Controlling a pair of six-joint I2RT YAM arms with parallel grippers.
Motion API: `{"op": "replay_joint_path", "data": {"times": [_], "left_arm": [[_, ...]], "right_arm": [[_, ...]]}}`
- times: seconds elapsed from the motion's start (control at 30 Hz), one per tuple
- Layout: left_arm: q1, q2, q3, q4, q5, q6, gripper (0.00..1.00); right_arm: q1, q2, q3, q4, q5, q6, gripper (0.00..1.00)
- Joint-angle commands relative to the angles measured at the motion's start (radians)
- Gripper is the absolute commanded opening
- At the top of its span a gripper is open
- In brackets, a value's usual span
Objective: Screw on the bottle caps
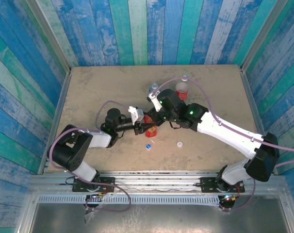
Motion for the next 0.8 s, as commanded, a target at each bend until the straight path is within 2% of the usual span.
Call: {"op": "replay_joint_path", "data": {"times": [0.0, 0.5, 0.77], "left_arm": [[-0.007, 0.013, 0.000, -0.030, -0.003, -0.011, 0.55], [-0.007, 0.011, 0.006, -0.048, 0.002, -0.013, 0.55], [-0.007, 0.014, 0.009, -0.055, -0.008, -0.018, 0.54]], "right_arm": [[0.024, 0.034, 0.000, -0.092, -0.036, 0.009, 0.30], [0.027, 0.188, 0.146, -0.304, -0.026, 0.001, 0.30], [0.033, 0.094, 0.052, -0.179, 0.010, -0.017, 0.31]]}}
